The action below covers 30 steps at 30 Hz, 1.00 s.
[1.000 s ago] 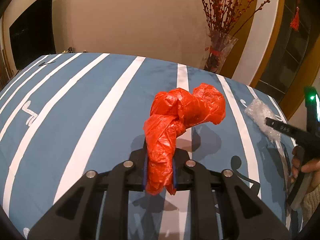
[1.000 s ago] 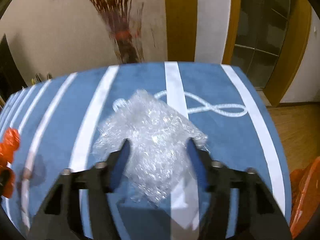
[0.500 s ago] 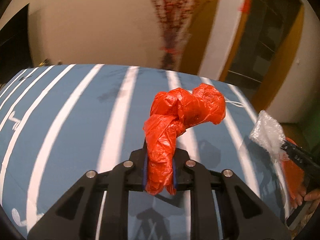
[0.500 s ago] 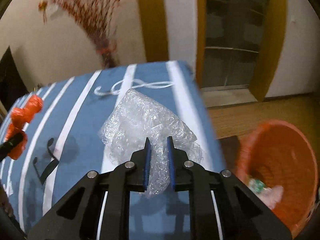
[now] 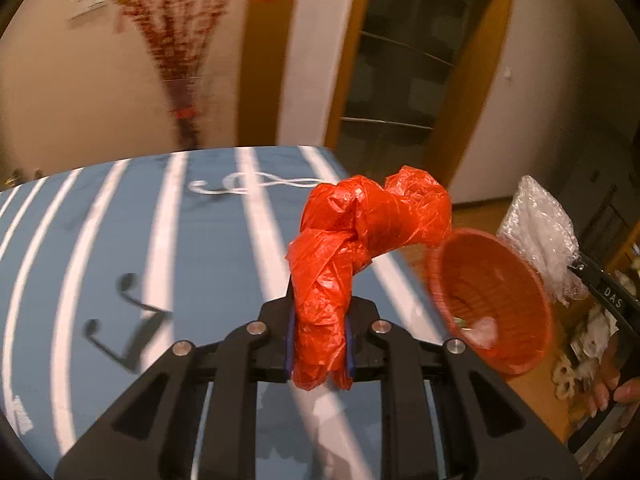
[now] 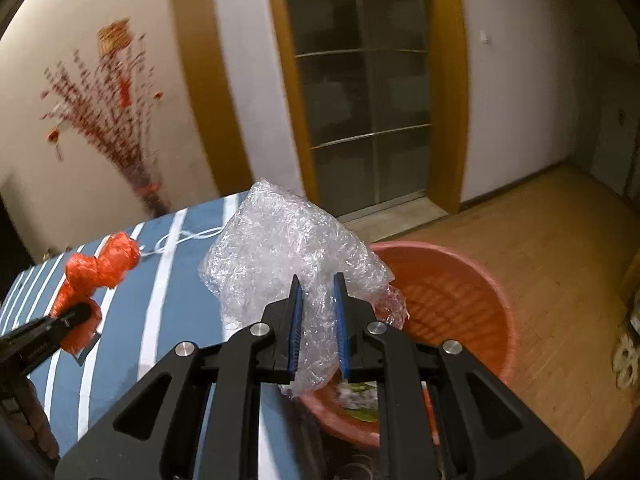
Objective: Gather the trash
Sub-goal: 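Carry both items over the basket and open both tools to drop them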
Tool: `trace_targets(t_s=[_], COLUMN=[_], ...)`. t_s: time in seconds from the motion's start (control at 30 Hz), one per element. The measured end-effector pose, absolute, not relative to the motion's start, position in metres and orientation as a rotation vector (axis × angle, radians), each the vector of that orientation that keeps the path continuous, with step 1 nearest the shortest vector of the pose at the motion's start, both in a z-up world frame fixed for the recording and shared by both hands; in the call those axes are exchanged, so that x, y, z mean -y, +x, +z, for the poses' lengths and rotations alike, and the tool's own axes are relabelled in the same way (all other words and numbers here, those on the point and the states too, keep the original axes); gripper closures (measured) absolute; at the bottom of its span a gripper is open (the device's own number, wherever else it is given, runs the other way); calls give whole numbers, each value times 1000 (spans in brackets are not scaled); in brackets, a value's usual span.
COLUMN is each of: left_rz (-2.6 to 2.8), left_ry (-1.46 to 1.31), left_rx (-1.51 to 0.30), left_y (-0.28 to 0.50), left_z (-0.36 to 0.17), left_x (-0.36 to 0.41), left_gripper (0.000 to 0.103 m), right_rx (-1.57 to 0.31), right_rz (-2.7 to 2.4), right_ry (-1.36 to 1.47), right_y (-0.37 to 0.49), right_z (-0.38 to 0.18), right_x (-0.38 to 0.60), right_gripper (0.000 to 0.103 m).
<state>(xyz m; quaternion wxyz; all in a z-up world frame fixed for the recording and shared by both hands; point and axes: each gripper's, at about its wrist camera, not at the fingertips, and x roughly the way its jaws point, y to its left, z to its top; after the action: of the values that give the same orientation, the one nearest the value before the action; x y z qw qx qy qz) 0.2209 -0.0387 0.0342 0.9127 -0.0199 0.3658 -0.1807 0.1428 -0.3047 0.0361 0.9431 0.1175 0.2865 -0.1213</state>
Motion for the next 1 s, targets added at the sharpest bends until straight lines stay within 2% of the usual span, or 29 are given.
trace_targets(t_s=[0.57,0.7,0.77,0.83,0.9,1.0], left_rz=[-581,-592,-590,-585,-579,-556], left_ry=[22,48,55,72,83,90], left_rx=[-837,-853,-864,-873,-880,-885], left_y=[217,217,219,219,219,220], left_z=[11,-1,-7,-14,-19,-22], left_x=[202,224,231,235,236,230], left_gripper=[83,75,66,60,56,50], right_rx=[-536,-556,-575,-589,-592,-583], right_rz=[-380,-358,-348,-342,-344,-354], right_ry=[370,415,430,439,442,449], right_y=[112,120,122,123,120,110], right_z=[23,13,7,2,-1,1], right_x=[386,399,403,404,405,407], right_gripper=[89,87,87,78,75,62])
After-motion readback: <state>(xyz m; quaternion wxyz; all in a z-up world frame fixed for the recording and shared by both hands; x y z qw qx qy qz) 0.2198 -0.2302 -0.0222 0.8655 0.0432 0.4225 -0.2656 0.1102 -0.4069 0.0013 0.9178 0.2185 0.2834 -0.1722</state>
